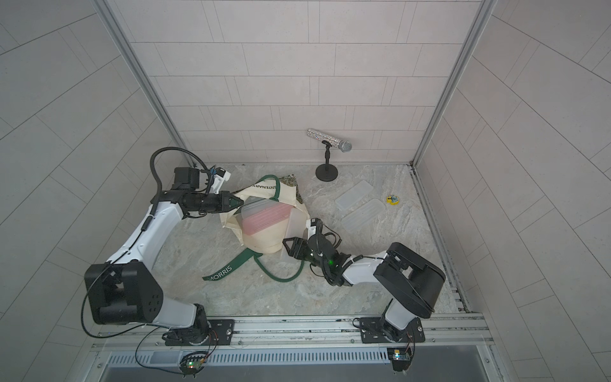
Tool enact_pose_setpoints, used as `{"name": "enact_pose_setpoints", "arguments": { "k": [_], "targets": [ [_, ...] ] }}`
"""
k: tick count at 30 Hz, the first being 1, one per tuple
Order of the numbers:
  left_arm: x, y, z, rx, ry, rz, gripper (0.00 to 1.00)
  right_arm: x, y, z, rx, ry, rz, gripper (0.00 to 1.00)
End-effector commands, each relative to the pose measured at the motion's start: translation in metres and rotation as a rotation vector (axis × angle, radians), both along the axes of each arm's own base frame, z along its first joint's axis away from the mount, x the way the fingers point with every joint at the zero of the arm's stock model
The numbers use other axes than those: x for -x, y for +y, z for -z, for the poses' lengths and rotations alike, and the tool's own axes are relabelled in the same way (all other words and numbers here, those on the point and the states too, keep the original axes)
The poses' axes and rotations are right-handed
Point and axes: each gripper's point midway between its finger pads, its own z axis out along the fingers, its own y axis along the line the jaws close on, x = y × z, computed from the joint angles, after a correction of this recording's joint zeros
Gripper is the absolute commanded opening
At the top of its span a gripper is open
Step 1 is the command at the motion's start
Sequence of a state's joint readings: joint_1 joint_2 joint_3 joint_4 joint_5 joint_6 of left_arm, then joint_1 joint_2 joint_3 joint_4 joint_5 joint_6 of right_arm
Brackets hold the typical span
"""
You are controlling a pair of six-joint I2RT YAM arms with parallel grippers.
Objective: Take out the pencil case from the canvas bag
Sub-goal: Pick up the pencil case from the canvas bag, then place the pencil case at the center of the board.
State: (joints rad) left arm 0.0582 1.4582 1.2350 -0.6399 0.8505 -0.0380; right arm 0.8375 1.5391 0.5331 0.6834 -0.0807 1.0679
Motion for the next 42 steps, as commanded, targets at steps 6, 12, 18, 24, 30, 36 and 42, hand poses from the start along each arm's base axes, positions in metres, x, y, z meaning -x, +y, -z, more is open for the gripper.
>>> {"name": "enact_pose_setpoints", "arguments": {
  "k": [6,12,18,24,30,36,42],
  "targets": [
    [0.004,0.001,-0.007,0.004,-0.025,-0.006,0.00,-0.011,-0.094,0.003,0.249,-0.017,0.260,0.68],
    [0.004,0.000,-0.006,0.004,-0.024,-0.003,0.00,-0.004,-0.152,-0.006,0.361,0.027,0.374,0.68],
    [0.004,0.001,-0.005,-0.003,-0.025,-0.006,0.00,0.008,-0.195,-0.023,0.359,0.024,0.458,0.69],
    [0.004,0.002,-0.005,-0.006,-0.025,-0.008,0.00,0.025,-0.234,-0.022,0.365,0.069,0.541,0.69],
    [0.003,0.002,-0.004,-0.009,-0.024,-0.010,0.00,0.040,-0.268,-0.018,0.406,0.116,0.628,0.69],
    [0.003,0.003,-0.004,-0.012,-0.027,-0.012,0.00,0.050,-0.294,-0.012,0.436,0.169,0.704,0.68],
    [0.003,0.003,-0.003,-0.013,-0.025,-0.013,0.00,0.056,-0.315,-0.006,0.483,0.233,0.775,0.68]
  ]
}}
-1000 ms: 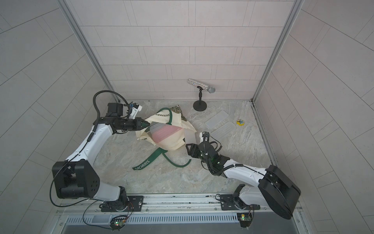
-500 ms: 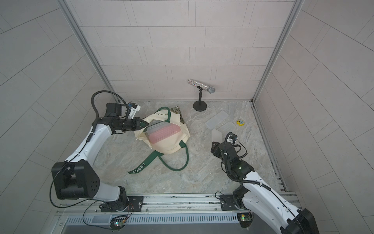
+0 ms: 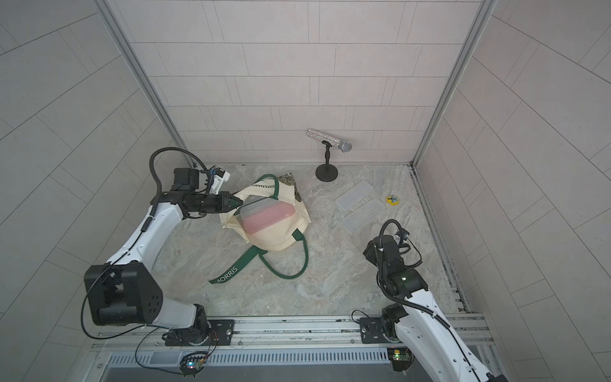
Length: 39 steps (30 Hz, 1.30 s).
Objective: Take out the pencil case from the canvas bag
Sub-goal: Place the pencil case at the center of the board.
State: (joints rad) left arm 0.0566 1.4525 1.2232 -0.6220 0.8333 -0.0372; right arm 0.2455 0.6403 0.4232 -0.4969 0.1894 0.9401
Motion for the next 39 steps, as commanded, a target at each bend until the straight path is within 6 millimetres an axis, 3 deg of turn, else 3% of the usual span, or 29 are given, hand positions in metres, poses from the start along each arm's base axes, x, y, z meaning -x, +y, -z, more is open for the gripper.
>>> {"name": "enact_pose_setpoints", "arguments": {
  "k": [1,9,22,39],
  "targets": [
    [0.004,0.001,-0.004,0.002,-0.012,-0.003,0.00,0.003,-0.015,-0.003,0.046,0.027,0.055,0.67],
    [0.005,0.001,-0.003,0.001,-0.014,-0.002,0.00,-0.005,-0.034,-0.004,0.125,0.068,0.138,0.67],
    [0.004,0.003,-0.003,-0.005,-0.017,-0.005,0.00,-0.032,-0.032,0.014,0.114,0.074,0.187,0.69],
    [0.004,0.001,0.000,0.015,-0.004,-0.003,0.00,-0.057,-0.006,0.063,-0.022,0.153,0.171,0.76]
  ]
}}
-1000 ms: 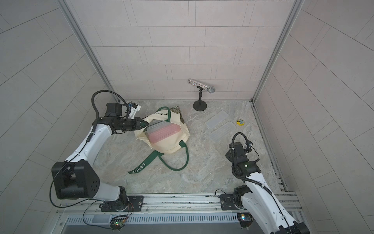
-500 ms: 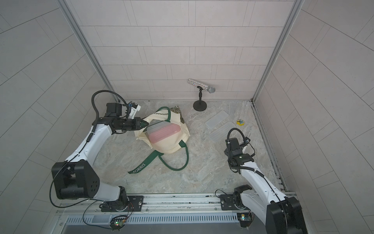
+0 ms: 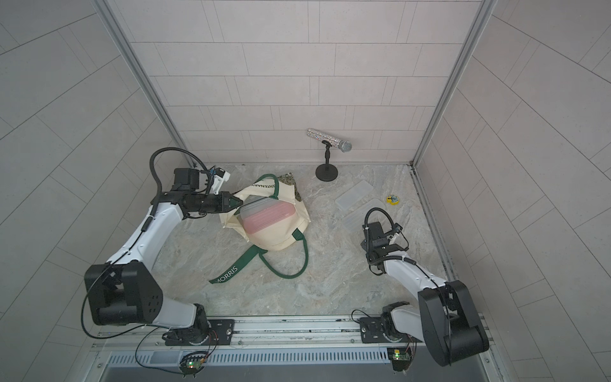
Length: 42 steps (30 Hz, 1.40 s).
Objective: Take out the pencil case from the canvas bag
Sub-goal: Place the pencil case at the center of the board.
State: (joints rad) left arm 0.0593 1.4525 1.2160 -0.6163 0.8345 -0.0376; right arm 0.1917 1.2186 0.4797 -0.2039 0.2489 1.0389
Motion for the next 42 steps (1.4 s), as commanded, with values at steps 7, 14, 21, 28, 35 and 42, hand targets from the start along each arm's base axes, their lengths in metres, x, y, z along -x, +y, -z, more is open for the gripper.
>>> {"name": "enact_pose_setpoints", "arguments": {
  "k": [7,14,21,28,35,42],
  "targets": [
    [0.003,0.002,-0.001,0.000,-0.012,-0.005,0.00,-0.014,0.011,-0.003,-0.073,-0.053,0.011,0.80],
    [0.003,-0.002,-0.007,0.039,-0.007,0.003,0.00,-0.014,0.018,-0.008,-0.115,-0.065,-0.012,0.88],
    [0.002,0.004,-0.004,0.024,-0.013,-0.012,0.00,0.000,0.012,-0.027,-0.056,-0.057,-0.052,0.99],
    [0.003,0.004,-0.007,0.037,-0.017,-0.013,0.00,0.020,0.007,-0.036,-0.057,-0.112,-0.058,1.00],
    [0.003,0.003,-0.009,0.056,-0.018,-0.008,0.00,0.034,0.013,-0.047,-0.079,-0.162,-0.128,1.00],
    [0.005,0.002,-0.009,0.066,-0.010,0.011,0.00,0.040,0.037,-0.067,-0.122,-0.225,-0.242,1.00]
  ]
}}
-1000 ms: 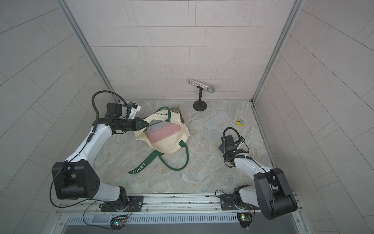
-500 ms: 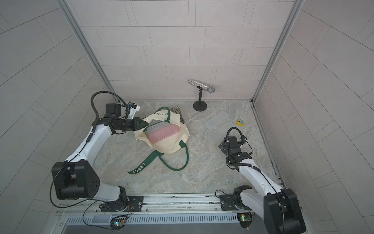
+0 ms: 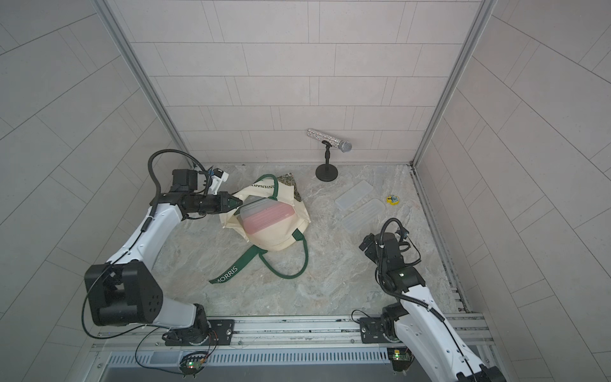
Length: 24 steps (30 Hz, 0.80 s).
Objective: Take out the pencil case from the canvas bag
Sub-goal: Place the pencil case at the center of the board.
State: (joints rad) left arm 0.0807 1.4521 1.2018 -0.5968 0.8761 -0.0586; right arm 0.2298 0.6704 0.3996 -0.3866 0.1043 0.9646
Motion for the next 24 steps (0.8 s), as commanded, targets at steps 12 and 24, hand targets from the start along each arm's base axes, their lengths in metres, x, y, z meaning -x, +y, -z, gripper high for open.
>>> {"name": "enact_pose_setpoints", "arguments": {
  "k": [12,24],
  "targets": [
    [0.008,-0.006,-0.011,0.057,-0.024,0.053,0.00,0.008,0.104,-0.060,0.104,-0.230,-0.334,1.00],
    [0.009,-0.005,-0.013,0.040,-0.048,0.047,0.00,0.013,0.208,-0.093,0.120,-0.456,-0.598,0.99]
  ]
}}
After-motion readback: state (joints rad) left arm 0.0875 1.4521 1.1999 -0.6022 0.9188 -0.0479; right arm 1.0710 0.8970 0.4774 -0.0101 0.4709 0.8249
